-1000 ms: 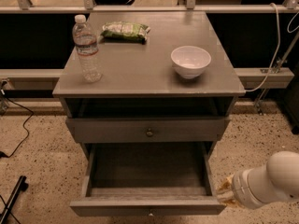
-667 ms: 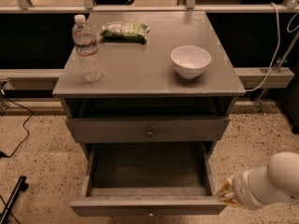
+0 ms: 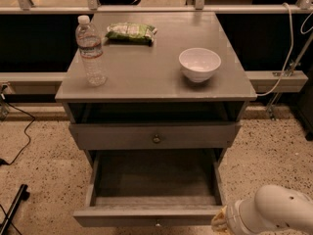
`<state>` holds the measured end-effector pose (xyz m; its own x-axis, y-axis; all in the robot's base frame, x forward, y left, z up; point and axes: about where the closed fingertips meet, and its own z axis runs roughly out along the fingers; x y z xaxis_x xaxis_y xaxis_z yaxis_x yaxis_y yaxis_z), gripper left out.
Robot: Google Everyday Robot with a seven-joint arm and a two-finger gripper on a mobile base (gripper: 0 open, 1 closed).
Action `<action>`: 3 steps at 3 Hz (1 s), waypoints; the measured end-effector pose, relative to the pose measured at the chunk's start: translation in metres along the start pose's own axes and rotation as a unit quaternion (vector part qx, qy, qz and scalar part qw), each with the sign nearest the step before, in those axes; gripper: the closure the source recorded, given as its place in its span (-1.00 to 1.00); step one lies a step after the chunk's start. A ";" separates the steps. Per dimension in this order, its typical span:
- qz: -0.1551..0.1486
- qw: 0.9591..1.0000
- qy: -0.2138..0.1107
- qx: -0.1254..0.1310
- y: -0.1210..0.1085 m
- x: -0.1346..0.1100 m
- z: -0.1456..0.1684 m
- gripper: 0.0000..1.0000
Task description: Close middle drawer
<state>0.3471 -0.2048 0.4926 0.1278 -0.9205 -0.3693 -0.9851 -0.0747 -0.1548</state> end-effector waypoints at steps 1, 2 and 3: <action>0.028 0.999 -0.028 -0.010 0.019 0.007 0.047 1.00; 0.051 0.997 -0.058 -0.006 0.024 0.014 0.087 1.00; 0.085 0.994 -0.074 0.009 0.019 0.027 0.115 1.00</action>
Offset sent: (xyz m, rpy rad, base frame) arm -0.0084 0.0263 -0.1352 0.2054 0.0725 -0.1179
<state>0.3447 -0.1870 0.3748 -0.0231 -0.8527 -0.5219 -0.9918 0.0853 -0.0954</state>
